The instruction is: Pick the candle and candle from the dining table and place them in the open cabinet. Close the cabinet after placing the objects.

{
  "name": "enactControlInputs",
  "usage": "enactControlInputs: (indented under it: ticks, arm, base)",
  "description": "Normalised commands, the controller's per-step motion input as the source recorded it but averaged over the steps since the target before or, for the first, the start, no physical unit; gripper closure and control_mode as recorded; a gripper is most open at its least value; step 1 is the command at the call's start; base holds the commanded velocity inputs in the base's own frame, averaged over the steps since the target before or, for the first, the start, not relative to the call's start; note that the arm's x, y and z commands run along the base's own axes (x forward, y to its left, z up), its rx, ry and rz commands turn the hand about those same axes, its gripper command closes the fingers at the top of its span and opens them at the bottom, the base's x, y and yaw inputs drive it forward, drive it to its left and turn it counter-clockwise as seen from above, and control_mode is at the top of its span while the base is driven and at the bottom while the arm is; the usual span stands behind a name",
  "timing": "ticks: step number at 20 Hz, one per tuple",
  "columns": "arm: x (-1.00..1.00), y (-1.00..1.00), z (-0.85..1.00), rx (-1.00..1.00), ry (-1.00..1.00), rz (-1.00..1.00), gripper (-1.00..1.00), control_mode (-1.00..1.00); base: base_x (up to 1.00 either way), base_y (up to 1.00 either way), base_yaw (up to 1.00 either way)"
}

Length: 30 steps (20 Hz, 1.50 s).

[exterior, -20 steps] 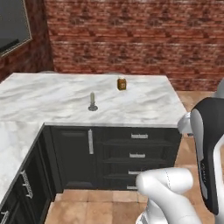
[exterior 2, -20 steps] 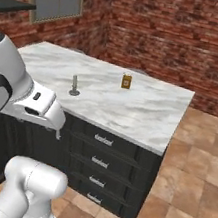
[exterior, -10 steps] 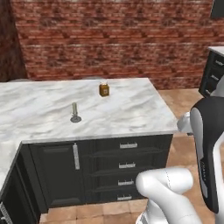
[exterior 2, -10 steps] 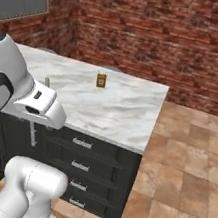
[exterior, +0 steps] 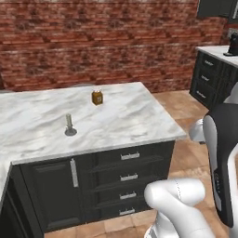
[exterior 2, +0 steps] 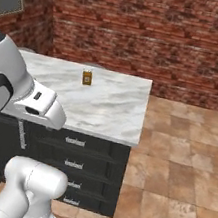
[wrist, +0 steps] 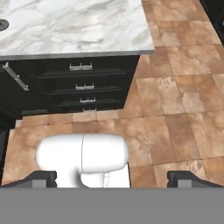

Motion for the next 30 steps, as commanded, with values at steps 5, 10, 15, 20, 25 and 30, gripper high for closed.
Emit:
enactControlInputs:
  ticks: [5,10,15,20,25,30]
  arm:
    - [0.0,0.0,0.0,0.0,0.0,0.0,-1.0,1.0]
    - [0.0,0.0,0.0,0.0,0.0,0.0,-1.0,1.0]
    - [0.0,0.0,0.0,0.0,0.0,0.0,-1.0,1.0]
    - [0.0,0.0,0.0,0.0,0.0,0.0,-1.0,1.0]
    - [0.0,0.0,0.0,0.0,0.0,0.0,-1.0,1.0]
    - [0.0,0.0,0.0,0.0,0.0,0.0,-1.0,1.0]
  base:
    - [0.17,0.46,-0.18]
    - [0.13,0.42,-0.03]
    - [0.24,0.47,0.0]
    - [0.3,0.4,0.0]
    - [0.43,0.36,0.03]
    - [0.59,0.4,0.05]
